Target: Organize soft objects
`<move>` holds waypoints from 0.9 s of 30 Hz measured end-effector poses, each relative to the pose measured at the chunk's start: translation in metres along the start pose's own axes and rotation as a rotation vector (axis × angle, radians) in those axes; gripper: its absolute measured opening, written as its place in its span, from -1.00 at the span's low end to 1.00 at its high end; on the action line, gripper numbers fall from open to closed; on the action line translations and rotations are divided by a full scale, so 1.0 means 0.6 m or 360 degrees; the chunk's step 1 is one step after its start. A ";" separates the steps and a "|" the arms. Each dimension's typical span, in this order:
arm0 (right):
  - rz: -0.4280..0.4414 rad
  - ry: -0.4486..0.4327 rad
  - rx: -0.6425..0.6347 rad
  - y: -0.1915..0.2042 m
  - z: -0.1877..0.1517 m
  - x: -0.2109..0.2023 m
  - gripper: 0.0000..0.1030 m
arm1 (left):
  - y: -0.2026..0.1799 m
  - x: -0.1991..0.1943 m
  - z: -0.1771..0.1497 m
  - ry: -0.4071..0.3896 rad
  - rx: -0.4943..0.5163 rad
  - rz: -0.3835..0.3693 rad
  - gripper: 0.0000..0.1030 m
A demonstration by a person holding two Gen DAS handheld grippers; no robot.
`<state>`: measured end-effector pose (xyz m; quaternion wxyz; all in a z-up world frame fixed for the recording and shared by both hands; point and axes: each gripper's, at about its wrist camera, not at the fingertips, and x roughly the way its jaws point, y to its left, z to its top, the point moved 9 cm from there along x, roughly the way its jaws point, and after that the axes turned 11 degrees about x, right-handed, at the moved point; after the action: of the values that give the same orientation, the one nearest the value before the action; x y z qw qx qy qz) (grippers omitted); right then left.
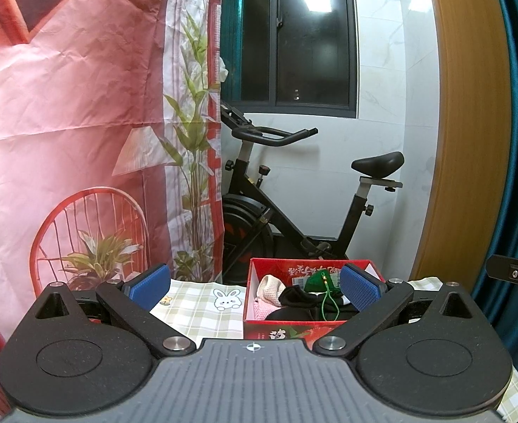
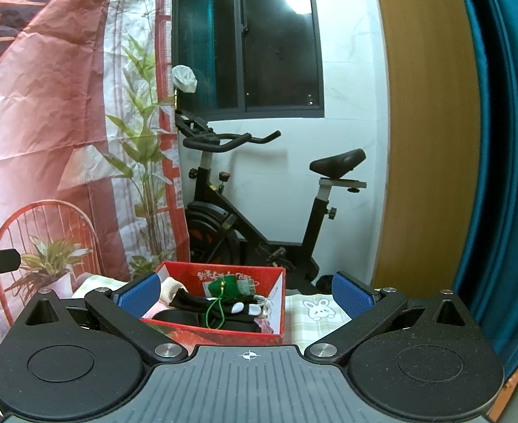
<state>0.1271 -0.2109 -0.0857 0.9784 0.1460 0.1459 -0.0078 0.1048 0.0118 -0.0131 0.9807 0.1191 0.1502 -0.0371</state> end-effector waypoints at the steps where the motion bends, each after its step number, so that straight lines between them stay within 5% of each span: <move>1: 0.0000 0.0000 -0.0001 -0.001 0.000 0.000 0.99 | 0.000 0.000 0.000 0.0000 0.0000 0.0000 1.00; 27: 0.0000 0.0006 0.0000 -0.004 -0.002 0.001 0.99 | -0.001 -0.001 -0.004 0.0007 -0.0015 0.0003 1.00</move>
<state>0.1270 -0.2130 -0.0874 0.9781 0.1461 0.1479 -0.0076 0.1033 0.0116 -0.0150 0.9810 0.1146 0.1526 -0.0353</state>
